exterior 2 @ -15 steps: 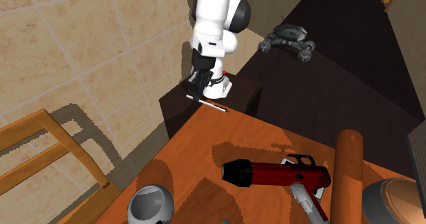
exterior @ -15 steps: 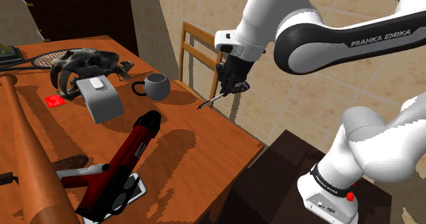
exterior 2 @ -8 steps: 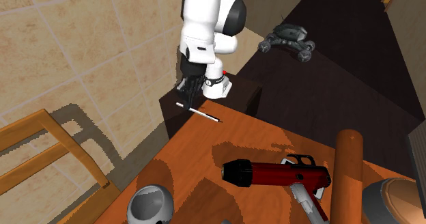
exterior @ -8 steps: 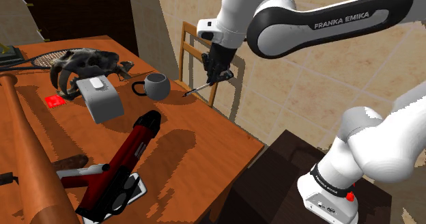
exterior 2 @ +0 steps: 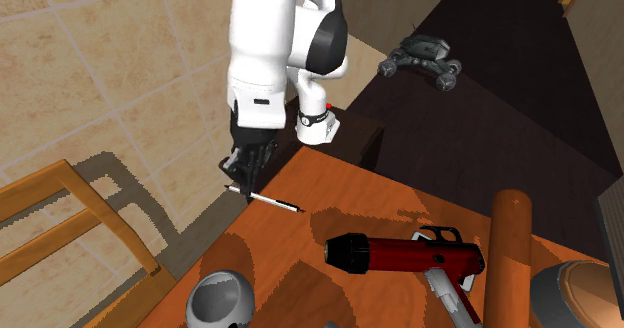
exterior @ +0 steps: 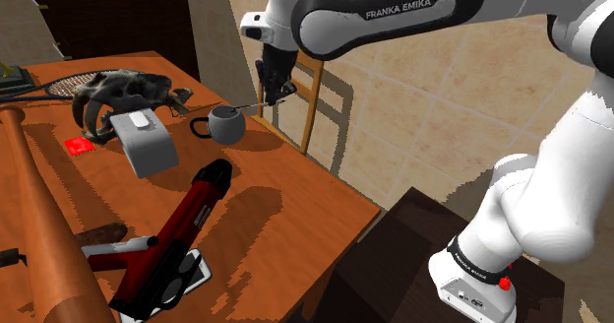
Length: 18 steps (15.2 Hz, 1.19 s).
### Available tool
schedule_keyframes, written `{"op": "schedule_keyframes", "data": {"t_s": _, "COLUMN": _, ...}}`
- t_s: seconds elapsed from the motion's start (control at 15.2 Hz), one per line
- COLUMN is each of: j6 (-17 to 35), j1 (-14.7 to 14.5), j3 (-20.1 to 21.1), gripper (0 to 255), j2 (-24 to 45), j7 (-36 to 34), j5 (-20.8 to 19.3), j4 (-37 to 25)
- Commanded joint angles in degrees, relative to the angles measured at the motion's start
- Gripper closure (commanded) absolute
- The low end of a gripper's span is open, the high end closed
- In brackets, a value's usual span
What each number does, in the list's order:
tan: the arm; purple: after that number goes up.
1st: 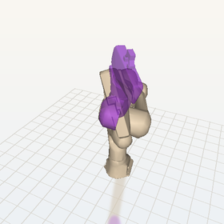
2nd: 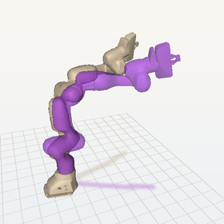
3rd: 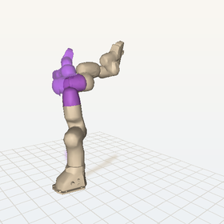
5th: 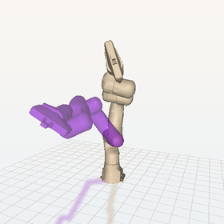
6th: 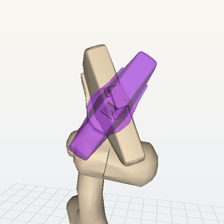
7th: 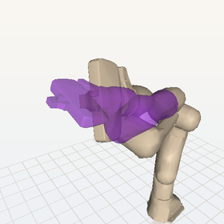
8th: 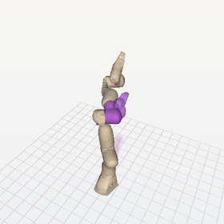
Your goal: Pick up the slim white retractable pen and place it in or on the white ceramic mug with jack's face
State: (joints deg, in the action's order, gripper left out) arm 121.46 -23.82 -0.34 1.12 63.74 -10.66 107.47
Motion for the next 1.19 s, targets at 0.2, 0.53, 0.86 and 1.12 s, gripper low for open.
{"op": "schedule_keyframes", "data": {"t_s": 0.2, "j6": -3.4, "j1": 0.9, "j3": -0.7, "gripper": 255, "j2": 11.2, "j7": 2.5, "j5": 1.0, "j4": -14.9}}
{"op": "schedule_keyframes", "data": {"t_s": 0.53, "j6": -9.8, "j1": 1.9, "j3": -1.0, "gripper": 255, "j2": 24.8, "j7": 5.1, "j5": 2.2, "j4": -35.3}}
{"op": "schedule_keyframes", "data": {"t_s": 0.86, "j6": -14.1, "j1": 2.6, "j3": -1.1, "gripper": 255, "j2": 34.6, "j7": 6.5, "j5": 2.8, "j4": -49.5}}
{"op": "schedule_keyframes", "data": {"t_s": 1.12, "j6": -10.6, "j1": 2.6, "j3": -1.1, "gripper": 255, "j2": 33.8, "j7": 6.0, "j5": 2.7, "j4": -45.1}}
